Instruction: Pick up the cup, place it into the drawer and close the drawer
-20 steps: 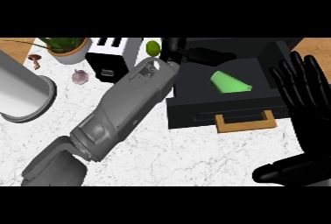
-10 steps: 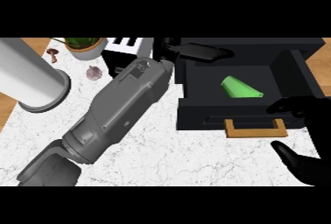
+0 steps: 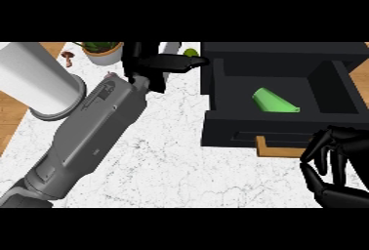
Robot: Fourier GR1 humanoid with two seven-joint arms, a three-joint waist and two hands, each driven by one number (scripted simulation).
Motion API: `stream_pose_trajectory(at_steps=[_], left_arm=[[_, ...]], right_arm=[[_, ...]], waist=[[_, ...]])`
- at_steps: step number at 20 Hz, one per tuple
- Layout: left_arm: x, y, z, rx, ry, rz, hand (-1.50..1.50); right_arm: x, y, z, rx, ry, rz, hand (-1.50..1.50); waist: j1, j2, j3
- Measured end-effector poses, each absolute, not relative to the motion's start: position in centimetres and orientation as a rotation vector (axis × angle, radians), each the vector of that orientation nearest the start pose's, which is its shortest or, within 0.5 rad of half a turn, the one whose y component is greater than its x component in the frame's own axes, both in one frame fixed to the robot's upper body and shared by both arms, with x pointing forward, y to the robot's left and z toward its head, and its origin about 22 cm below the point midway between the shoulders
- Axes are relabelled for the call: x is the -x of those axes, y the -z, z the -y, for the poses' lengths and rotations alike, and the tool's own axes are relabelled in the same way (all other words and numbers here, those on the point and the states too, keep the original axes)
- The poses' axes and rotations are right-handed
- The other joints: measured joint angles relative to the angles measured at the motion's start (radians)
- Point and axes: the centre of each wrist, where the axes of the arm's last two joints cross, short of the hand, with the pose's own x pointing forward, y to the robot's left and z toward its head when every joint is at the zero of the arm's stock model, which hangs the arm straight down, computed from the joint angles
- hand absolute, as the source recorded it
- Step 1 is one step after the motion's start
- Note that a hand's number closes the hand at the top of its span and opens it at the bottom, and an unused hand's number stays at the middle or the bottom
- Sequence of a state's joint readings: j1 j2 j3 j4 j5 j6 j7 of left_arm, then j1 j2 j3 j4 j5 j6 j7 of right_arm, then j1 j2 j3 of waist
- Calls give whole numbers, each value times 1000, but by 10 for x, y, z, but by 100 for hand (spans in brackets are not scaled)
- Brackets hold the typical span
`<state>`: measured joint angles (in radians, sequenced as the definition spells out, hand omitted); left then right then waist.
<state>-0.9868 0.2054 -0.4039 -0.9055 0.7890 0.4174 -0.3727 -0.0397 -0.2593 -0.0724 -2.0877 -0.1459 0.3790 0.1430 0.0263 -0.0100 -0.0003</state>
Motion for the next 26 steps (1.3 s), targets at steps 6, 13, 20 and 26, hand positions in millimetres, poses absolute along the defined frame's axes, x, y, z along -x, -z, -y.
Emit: stream_pose_trajectory(at_steps=[6,13,20,26], left_arm=[[-380,-124,-162,263,-138,1905,-150],[-343,-98,-215,274,-161,1886,-150],[-312,-82,-256,259,-169,1880,-150],[-292,-70,-289,257,-177,1876,-150]], right_arm=[[-218,-134,264,-23,-598,1863,150],[-233,-122,254,132,-811,1814,150],[-247,-85,240,315,-1080,1746,150],[-279,-48,228,394,-1162,1689,-150]], waist=[[4,1,0],[7,7,0],[1,9,1],[-7,11,1]])
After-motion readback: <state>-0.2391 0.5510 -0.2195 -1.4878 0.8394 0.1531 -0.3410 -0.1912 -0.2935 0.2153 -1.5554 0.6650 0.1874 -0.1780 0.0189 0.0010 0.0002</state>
